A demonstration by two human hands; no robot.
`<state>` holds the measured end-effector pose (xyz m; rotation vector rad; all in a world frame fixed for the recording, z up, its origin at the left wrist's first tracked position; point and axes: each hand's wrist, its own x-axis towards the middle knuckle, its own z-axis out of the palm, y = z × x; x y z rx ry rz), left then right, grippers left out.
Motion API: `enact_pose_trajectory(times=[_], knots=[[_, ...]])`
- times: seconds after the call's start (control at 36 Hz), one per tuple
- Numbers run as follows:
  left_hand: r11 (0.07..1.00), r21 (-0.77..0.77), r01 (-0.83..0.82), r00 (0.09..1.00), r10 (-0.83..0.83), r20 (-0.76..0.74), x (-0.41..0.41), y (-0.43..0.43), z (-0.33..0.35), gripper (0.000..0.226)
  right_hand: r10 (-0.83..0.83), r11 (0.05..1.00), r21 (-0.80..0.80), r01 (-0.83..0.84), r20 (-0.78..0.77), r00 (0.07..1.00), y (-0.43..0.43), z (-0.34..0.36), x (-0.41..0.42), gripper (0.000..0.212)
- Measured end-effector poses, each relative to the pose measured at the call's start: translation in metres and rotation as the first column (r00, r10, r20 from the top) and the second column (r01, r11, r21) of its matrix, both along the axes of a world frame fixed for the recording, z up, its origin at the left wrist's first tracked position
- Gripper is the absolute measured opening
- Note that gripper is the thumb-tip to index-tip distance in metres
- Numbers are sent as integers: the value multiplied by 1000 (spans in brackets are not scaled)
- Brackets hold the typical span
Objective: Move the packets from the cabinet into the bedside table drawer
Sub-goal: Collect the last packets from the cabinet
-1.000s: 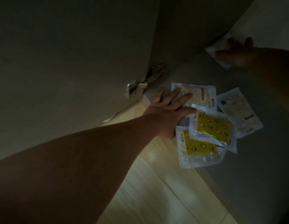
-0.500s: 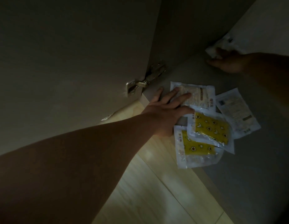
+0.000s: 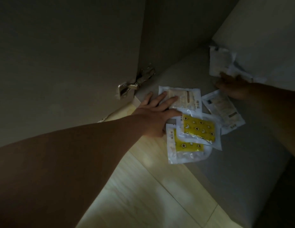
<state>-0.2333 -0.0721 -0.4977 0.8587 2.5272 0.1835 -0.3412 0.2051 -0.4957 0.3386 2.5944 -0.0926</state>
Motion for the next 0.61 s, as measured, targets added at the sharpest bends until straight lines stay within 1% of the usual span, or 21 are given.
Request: enact_pose_trajectory(times=[0.11, 0.22, 0.31, 0.39, 0.44, 0.5, 0.61], knots=[[999, -44, 6, 1000, -5, 8, 2, -1, 4, 84, -86, 996, -5, 86, 47, 995, 11, 7, 21, 72], [998, -63, -10, 1000, 10, -8, 7, 0, 5, 83, -167, 985, -42, 167, 14, 986, 14, 17, 51, 68], [998, -51, -29, 999, 28, -31, 11, 0, 3, 82, -241, 967, -73, 242, 22, 970, 23, 18, 75, 86], [998, -55, -37, 998, 35, -44, 14, 1, 3, 80, -266, 963, -34, 266, 1, 964, 29, 18, 100, 71], [998, -55, -39, 998, 36, -54, 15, 1, 3, 80, -245, 970, -6, 245, -20, 969, 26, 18, 119, 65], [998, -44, -47, 997, 45, -66, 16, 0, 3, 79, -263, 965, -15, 262, -21, 965, 22, 18, 138, 65], [997, -6, -77, 993, 76, -90, 23, -1, -1, 77, -335, 940, -85, 330, -55, 941, 9, 17, 163, 66]])
